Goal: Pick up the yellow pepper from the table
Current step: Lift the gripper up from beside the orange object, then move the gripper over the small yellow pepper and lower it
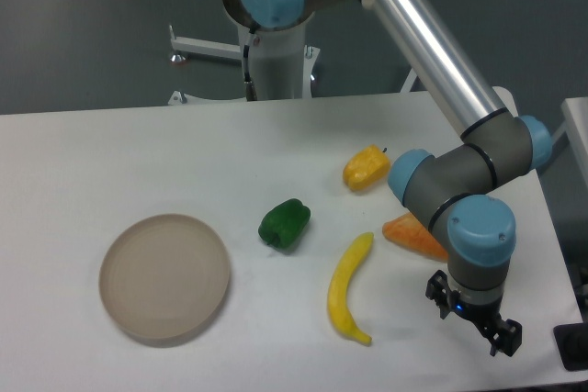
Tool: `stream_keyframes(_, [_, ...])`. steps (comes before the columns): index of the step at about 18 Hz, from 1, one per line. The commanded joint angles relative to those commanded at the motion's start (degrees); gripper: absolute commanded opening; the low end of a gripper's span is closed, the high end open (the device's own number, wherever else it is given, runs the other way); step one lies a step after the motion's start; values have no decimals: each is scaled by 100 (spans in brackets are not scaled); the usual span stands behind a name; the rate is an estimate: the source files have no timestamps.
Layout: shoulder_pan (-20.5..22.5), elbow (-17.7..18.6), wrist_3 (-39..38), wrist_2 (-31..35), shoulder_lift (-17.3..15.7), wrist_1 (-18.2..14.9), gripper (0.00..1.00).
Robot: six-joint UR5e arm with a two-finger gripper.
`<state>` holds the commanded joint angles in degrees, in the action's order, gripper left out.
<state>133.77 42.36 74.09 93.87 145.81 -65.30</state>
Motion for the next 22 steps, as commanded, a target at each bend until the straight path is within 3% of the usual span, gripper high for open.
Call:
stream_keyframes(8, [-175, 114, -79, 9, -131, -35, 100])
stream_keyframes(12, [-202, 535, -70, 9, -500, -132, 100])
stream_keyframes(14, [-202, 764, -62, 9, -755, -342, 100])
stream_keyframes(18, [-176, 1150, -44, 0, -1282, -1114, 100])
stream_keyframes(22, [-79, 1888, 26, 18, -1958, -1581, 100])
